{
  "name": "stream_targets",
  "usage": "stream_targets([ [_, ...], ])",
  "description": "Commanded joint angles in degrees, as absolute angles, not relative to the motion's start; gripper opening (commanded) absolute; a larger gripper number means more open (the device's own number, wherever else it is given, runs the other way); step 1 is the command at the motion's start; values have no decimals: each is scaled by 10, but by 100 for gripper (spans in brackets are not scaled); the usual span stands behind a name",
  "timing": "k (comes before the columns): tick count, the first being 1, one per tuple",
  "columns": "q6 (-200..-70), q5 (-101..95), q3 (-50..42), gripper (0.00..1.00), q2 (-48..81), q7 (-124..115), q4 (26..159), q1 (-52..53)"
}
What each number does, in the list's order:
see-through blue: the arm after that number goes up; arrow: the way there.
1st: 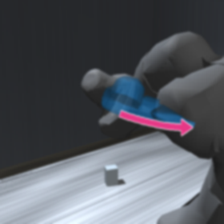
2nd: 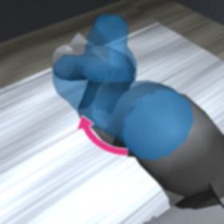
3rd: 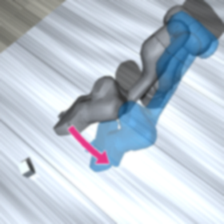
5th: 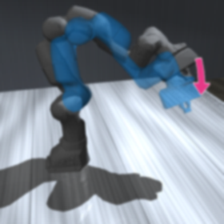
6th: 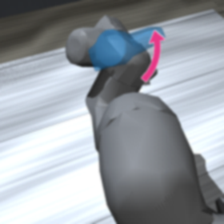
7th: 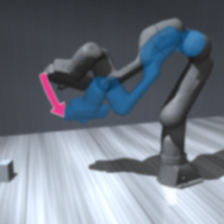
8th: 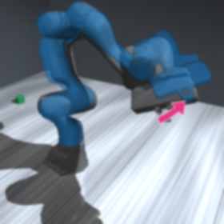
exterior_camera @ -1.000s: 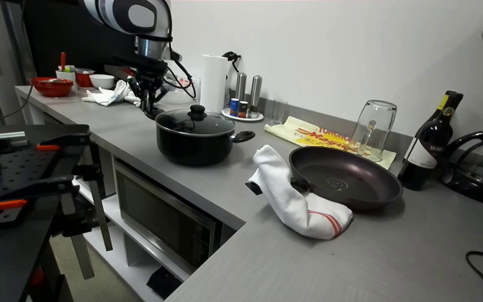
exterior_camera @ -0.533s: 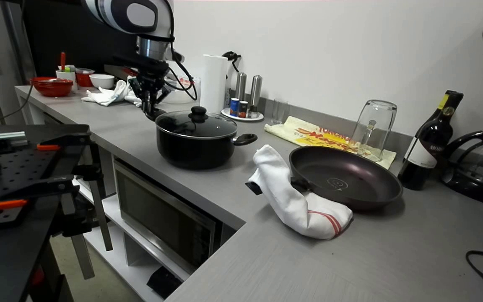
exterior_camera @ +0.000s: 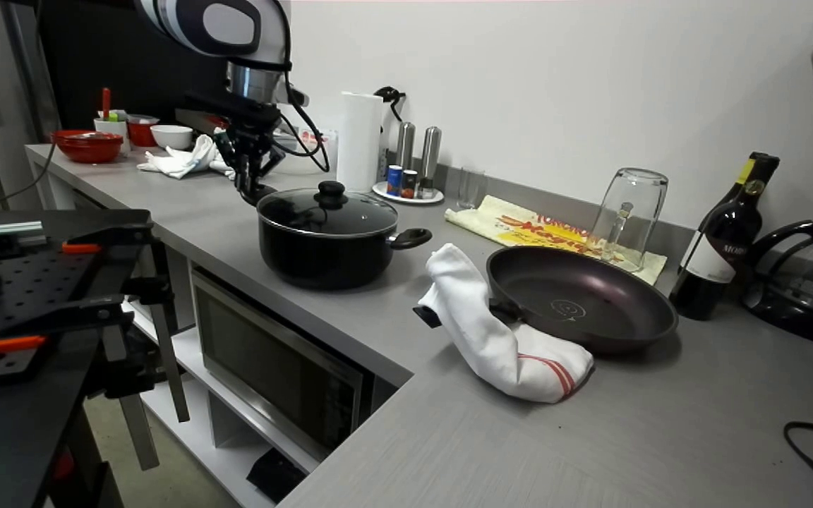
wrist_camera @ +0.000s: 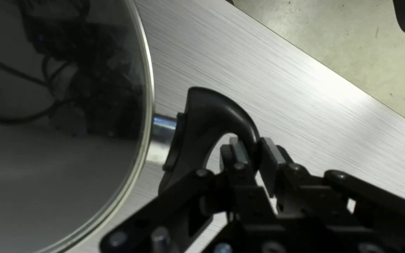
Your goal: Move the black pot forwards.
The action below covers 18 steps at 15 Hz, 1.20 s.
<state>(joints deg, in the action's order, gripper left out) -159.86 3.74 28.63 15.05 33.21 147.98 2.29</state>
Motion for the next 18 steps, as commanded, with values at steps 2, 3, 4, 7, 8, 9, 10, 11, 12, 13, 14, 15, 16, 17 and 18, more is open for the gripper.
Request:
stream_targets([
  [2, -1626, 78, 302, 4, 124, 354, 1520, 16],
  [3, -1637, 78, 302, 4, 125, 342, 1526, 26],
  [4, -1641, 79, 304, 4, 124, 341, 1530, 27],
  [7, -1653, 76, 311, 4, 121, 337, 1542, 28],
  [8, -1655, 76, 313, 4, 120, 336, 1544, 27],
  [9, -1656, 76, 314, 4, 118, 336, 1546, 27],
  [10, -1656, 75, 315, 15, 116, 335, 1548, 28],
  [11, -1656, 75, 317, 12, 115, 336, 1548, 28],
  [12, -1656, 75, 318, 7, 115, 336, 1549, 28],
  [13, -1655, 75, 319, 10, 114, 335, 1548, 28],
  [14, -1654, 75, 319, 15, 114, 335, 1548, 28],
  [15, -1653, 76, 320, 34, 113, 335, 1547, 27],
  [16, -1652, 77, 321, 41, 113, 335, 1546, 27],
  [17, -1652, 76, 321, 48, 112, 334, 1545, 27],
  [18, -1651, 77, 322, 55, 111, 333, 1545, 27],
])
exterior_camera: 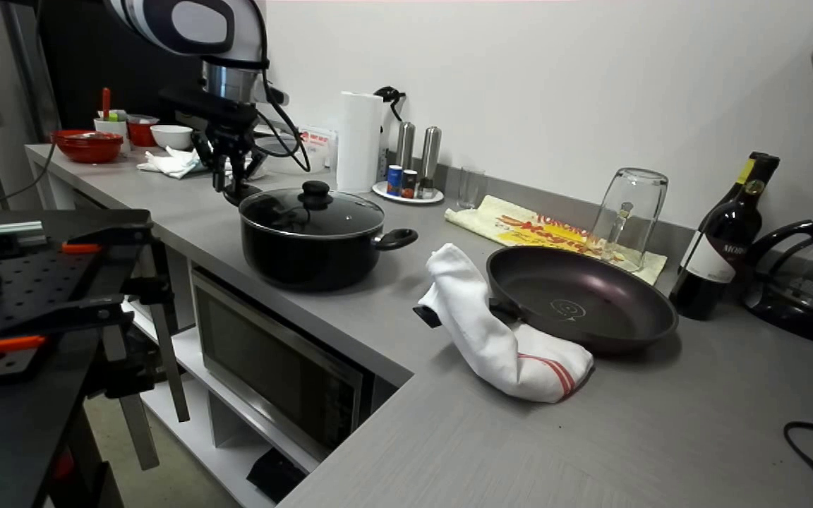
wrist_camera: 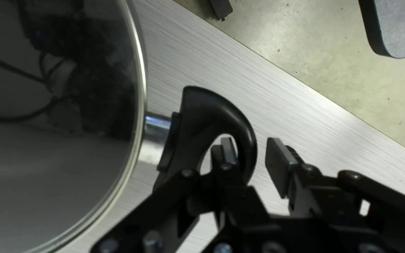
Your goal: Move the black pot forwards.
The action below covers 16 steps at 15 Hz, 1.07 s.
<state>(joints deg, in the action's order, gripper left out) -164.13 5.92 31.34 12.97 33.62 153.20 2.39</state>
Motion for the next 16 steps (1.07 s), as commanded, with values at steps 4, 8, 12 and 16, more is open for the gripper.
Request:
stream_targets([
  [4, -1648, 76, 328, 85, 106, 329, 1543, 28],
  [8, -1639, 71, 331, 100, 83, 335, 1543, 13],
  [12, -1641, 65, 331, 100, 60, 318, 1548, 16],
  [16, -1639, 69, 334, 100, 39, 323, 1552, 14],
])
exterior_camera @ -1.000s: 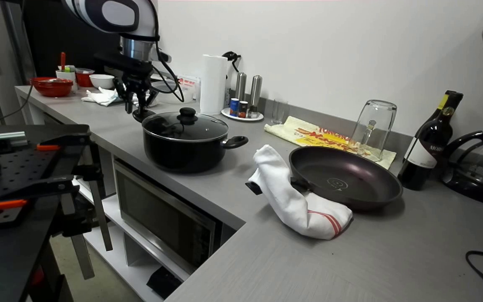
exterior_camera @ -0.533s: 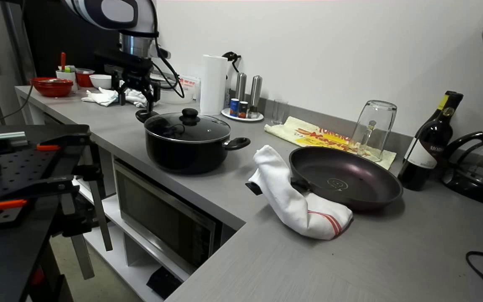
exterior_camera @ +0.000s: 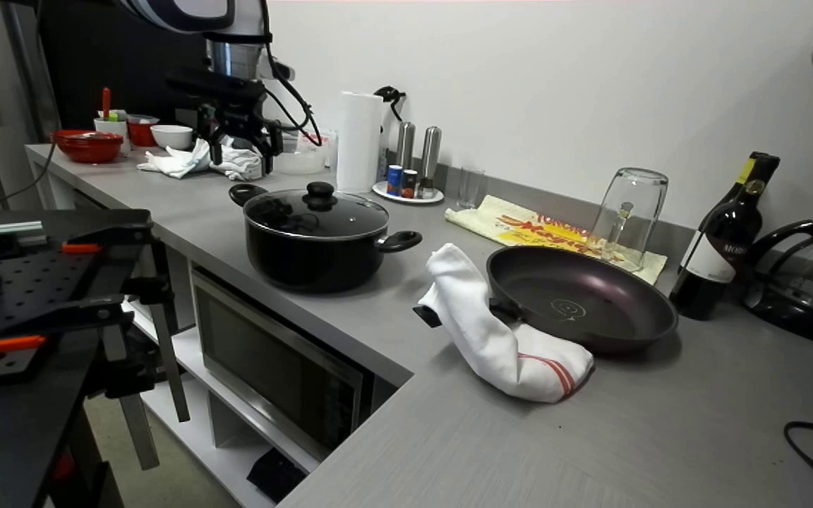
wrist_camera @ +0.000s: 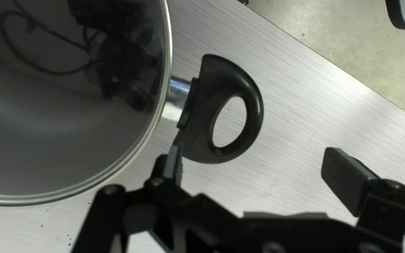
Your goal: Move the black pot forwards.
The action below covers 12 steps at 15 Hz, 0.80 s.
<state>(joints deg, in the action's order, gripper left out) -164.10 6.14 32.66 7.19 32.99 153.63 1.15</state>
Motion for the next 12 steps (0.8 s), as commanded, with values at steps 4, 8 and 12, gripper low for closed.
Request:
stream_targets([
  [4, -1638, 75, 336, 100, 9, 326, 1564, 12],
  [8, -1634, 80, 334, 100, -19, 330, 1572, 12],
  [12, -1640, 65, 330, 100, -1, 329, 1561, 11],
])
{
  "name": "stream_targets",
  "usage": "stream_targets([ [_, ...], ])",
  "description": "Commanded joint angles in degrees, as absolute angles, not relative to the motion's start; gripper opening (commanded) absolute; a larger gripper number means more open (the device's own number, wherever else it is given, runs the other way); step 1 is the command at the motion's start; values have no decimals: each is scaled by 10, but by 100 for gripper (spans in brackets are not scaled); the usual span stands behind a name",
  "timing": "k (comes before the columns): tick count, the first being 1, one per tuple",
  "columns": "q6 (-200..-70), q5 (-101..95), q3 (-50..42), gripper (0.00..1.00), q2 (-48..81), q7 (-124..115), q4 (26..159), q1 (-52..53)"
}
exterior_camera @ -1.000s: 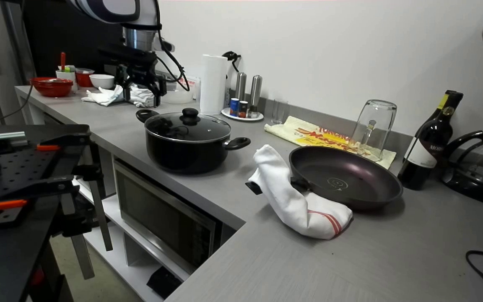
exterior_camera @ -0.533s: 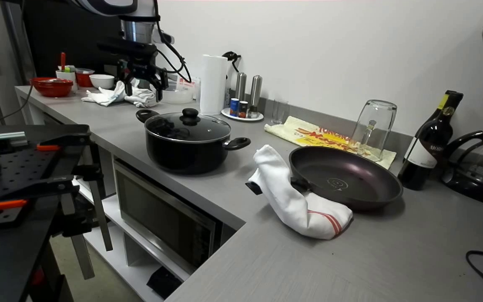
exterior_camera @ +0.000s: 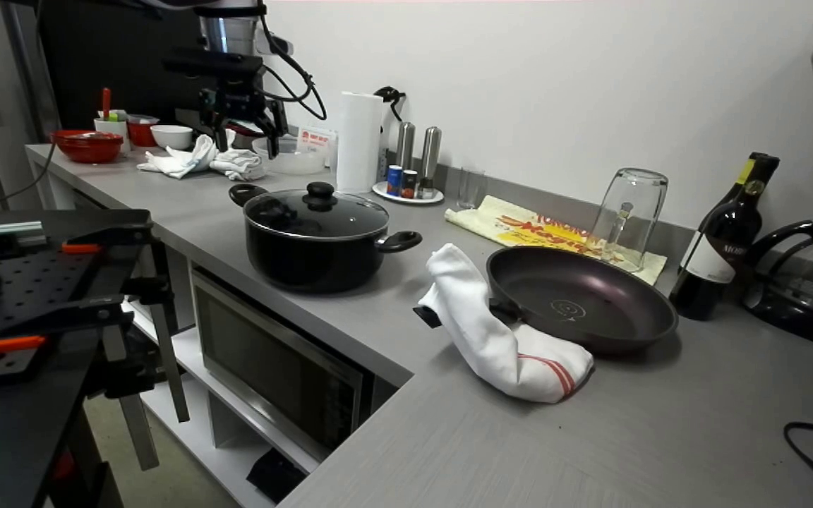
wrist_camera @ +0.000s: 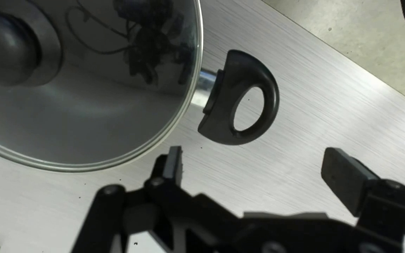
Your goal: Move the black pot forwards.
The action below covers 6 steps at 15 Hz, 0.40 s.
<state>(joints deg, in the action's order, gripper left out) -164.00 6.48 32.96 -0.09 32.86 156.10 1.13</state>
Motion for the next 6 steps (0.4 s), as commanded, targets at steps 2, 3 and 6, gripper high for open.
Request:
stream_targets([
  [2, -1640, 65, 330, 100, 1, 329, 1561, 11],
  [3, -1640, 65, 329, 100, 2, 329, 1561, 11],
  [6, -1640, 65, 329, 100, 2, 329, 1561, 11],
])
